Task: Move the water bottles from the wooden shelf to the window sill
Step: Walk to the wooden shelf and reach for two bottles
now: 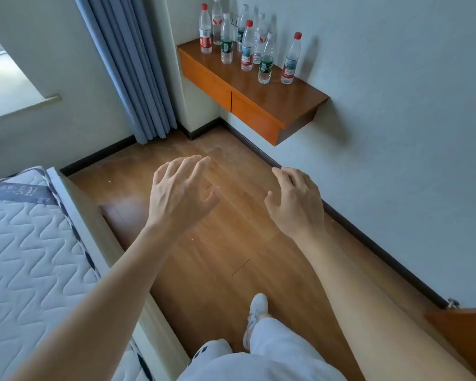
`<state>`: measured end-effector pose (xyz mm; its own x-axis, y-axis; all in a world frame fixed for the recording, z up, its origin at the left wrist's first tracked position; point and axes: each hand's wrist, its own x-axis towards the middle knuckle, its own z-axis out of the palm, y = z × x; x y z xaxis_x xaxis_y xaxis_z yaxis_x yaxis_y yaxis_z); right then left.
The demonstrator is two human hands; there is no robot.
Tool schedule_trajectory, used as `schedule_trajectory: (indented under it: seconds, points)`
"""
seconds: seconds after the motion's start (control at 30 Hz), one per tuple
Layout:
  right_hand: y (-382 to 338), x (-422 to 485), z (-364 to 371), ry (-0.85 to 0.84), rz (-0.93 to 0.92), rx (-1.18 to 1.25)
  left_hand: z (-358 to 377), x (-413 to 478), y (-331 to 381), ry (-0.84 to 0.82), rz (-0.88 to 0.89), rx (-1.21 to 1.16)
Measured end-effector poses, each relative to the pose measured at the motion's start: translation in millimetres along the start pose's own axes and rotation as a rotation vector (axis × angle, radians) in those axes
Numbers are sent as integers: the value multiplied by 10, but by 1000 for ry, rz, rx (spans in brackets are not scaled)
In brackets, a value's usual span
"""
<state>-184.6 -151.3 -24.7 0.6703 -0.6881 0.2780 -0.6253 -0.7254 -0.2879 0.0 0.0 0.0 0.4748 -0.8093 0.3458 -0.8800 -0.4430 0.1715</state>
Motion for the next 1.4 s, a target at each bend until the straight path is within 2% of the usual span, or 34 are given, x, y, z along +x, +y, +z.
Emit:
schedule_trajectory:
  seconds: [0.27,0.67,0.97,1.17,1.4]
  points:
    - [298,733,325,-2,29,-19,440,771,-105,7,20,-5]
    - [1139,2590,565,-39,86,4,1163,2853,108,-21,5,-6]
    - [1668,3541,753,-49,138,34,1699,3863,278,-57,-10,-35]
    - [1940,4099,975,-55,168,25,2066,4500,214,-80,-5,-30]
    - [2317,5088,1241,-21,229,-28,2576,5637,27,-95,-39,-16]
